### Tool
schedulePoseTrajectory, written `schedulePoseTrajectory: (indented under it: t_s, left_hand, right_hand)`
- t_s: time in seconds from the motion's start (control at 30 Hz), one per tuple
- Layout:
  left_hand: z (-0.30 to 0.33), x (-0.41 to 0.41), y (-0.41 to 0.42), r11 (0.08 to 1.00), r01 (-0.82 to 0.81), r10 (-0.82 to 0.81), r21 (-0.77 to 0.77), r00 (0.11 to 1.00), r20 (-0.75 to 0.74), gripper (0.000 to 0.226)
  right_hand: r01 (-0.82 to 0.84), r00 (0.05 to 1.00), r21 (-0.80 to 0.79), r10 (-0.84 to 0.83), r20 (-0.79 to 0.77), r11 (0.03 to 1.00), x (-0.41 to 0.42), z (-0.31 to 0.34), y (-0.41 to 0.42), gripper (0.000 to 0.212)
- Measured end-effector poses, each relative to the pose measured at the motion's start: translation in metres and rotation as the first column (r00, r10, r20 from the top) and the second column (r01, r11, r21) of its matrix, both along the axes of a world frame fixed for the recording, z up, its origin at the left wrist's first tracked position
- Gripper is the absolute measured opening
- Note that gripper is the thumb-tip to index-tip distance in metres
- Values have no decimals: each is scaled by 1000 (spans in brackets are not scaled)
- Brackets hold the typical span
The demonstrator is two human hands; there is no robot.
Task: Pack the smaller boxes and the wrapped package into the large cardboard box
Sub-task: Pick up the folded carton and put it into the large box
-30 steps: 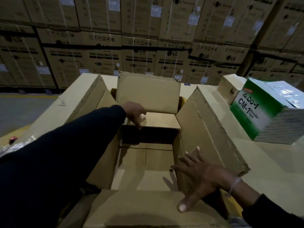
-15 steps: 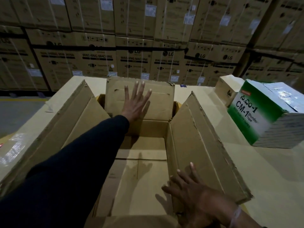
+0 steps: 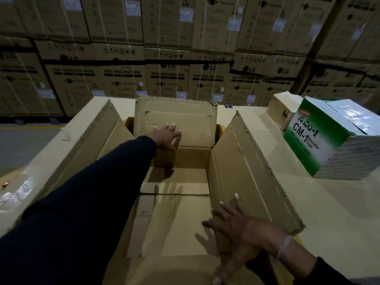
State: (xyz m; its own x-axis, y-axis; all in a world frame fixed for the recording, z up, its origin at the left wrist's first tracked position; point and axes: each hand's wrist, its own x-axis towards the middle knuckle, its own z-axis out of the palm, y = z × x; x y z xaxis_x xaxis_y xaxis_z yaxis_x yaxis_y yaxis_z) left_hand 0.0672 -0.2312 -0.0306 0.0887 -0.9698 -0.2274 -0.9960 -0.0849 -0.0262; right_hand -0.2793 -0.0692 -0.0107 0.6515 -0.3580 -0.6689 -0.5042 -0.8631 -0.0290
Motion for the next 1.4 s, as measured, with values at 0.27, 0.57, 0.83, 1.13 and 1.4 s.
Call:
schedulePoseTrajectory:
  t_s: [0.27,0.57,0.83,1.13,1.4]
  left_hand:
    - [2,-3,76,999,-15,12,32,995,100,96]
    - [12,-11,164,990,-55,-1,129,917,399,103]
    - [-4,1,215,983,-148,45,112,776,629,105]
    - [18,-23,223,1000,-25,26,-8,889,458,91]
    - [55,-60,239,994,80,-58,-73,961,271,93]
  right_hand:
    - [170,985,-169,-163,56,971,27,28,7,113]
    - [165,941,-625,-311,-132,763,33,15,-12,103]
    - [123,931,-692,-324,-167,711,20,-2,-20,122]
    - [182,954,-680,-296,-54,710,37,13,-15,109]
    - [241,953,-669,-301,27,703,37,45,0,108]
